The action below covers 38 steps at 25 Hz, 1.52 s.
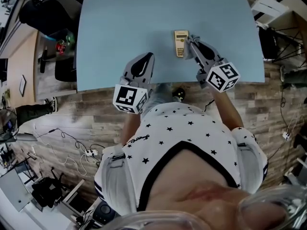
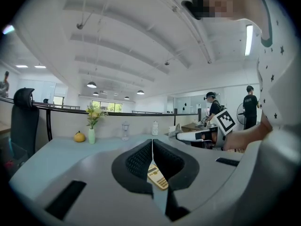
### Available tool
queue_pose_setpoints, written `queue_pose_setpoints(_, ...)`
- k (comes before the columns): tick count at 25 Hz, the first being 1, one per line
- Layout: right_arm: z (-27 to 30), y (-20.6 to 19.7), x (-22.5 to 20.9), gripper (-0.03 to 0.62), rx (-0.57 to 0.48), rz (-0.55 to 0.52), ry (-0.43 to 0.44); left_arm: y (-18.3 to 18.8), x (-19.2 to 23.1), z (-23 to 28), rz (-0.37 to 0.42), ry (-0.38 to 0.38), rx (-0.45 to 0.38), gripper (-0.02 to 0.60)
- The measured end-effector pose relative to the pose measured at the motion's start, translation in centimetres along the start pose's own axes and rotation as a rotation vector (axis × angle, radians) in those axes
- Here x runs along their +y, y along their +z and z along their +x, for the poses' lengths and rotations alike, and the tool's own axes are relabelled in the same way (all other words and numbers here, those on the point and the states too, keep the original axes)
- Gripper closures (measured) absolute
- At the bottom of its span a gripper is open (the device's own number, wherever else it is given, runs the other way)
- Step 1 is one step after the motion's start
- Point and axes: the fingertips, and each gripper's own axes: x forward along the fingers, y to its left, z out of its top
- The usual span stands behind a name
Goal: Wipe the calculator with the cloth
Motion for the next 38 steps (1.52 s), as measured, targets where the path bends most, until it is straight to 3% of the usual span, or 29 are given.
queue_pose_setpoints(10,4.1,-2.8,-4.7,0.549,0.160,-0.037,-0.074,1.2,3.3,3.9,-0.014,-0.013,-0.034,0.551)
queue_pose_setpoints(25,10.9,-7.9,-9.0,0.549,0.378,-0.071,-0.070,1.2,8.0,6.4,-0.051,0.059,-0.019,0.551)
queue_pose_setpoints(38,13.6,-13.0,-11.3,0.549,0.544,-0.118,-0.085,0.8,10.2,7.1,-0.068,0.090,-0.011,0.551)
